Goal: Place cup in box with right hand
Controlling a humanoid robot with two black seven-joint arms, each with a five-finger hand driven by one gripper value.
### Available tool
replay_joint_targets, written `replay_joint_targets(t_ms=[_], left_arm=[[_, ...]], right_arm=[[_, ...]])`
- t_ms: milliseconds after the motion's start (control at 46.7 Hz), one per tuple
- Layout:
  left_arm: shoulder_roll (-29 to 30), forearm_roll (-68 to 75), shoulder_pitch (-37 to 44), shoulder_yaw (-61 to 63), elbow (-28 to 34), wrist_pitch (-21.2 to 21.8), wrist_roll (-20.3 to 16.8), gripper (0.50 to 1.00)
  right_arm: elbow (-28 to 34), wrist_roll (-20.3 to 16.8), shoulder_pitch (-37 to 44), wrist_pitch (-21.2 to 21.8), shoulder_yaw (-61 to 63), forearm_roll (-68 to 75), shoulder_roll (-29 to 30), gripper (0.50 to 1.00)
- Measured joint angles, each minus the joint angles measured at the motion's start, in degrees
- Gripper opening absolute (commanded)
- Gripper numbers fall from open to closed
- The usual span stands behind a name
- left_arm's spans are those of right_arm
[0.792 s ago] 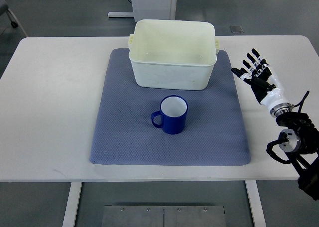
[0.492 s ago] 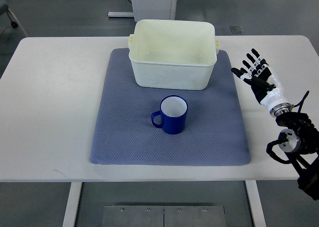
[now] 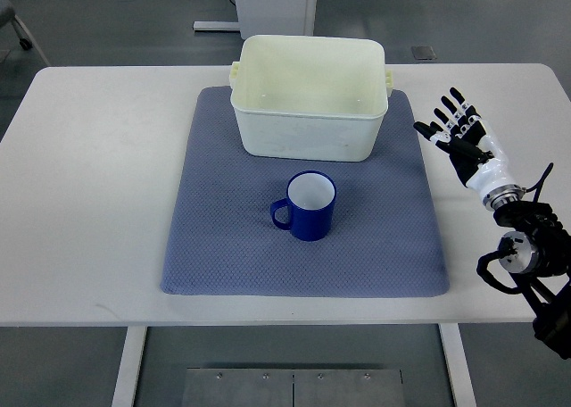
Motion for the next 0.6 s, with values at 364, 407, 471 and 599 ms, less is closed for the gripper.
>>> replay_joint_targets(t_ms=[364,407,471,599], left_arm=[[0.0,0.0,0.0,0.0,0.0,0.0,0.0,1.000],[0.0,0.0,0.0,0.0,0.0,0.0,0.0,1.000],[0.0,0.0,0.0,0.0,0.0,0.0,0.0,1.000],[0.0,0.0,0.1,0.0,0.0,0.0,0.0,1.000]], right_arm=[[0.0,0.0,0.4,0.1,0.0,0.0,0.0,1.000],[0.0,0.0,0.4,0.1,0.0,0.0,0.1,1.000],[0.0,0.0,0.4,0.1,0.0,0.0,0.1,1.000],[-0.1,0.0,0.5,0.0,-0.1,0.0,0.1,1.000]])
